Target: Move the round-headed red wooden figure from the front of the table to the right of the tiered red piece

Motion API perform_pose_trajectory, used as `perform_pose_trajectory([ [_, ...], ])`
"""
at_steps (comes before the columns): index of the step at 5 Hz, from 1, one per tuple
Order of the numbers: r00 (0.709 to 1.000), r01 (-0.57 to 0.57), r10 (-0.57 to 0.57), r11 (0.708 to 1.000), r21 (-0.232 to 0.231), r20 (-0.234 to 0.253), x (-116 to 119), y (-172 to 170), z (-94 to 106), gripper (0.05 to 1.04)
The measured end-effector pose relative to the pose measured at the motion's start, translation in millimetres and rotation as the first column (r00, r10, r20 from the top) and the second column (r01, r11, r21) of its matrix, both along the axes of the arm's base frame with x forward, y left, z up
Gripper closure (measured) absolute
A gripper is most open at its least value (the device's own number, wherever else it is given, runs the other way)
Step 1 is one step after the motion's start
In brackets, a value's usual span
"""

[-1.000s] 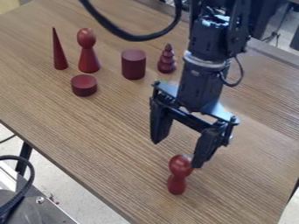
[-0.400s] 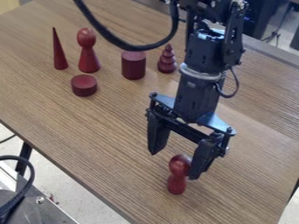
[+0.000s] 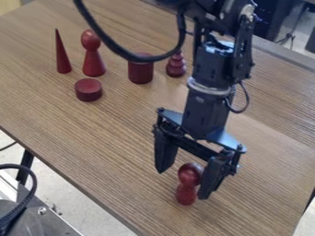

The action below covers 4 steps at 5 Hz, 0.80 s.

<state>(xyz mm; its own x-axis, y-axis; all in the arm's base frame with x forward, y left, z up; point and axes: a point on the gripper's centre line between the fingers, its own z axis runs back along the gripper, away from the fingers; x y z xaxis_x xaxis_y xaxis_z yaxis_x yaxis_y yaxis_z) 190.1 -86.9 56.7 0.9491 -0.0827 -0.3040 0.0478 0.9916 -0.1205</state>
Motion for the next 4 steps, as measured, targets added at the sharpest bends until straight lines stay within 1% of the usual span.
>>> perform_pose_trajectory([
  [1, 1.000, -0.009, 0.009, 1.000, 0.001, 0.020, 2.0, -0.7, -2.9, 0.121],
  [2, 0.999, -0.021, 0.020, 1.000, 0.008, 0.033, 3.0, 0.5, -5.1, 0.397],
  [3, 0.999, -0.029, 0.029, 1.000, 0.002, 0.043, 5.4, 2.3, -5.7, 0.573],
  [4, 0.999, -0.029, 0.029, 1.000, 0.005, 0.044, 6.0, 3.4, -5.5, 0.573],
])
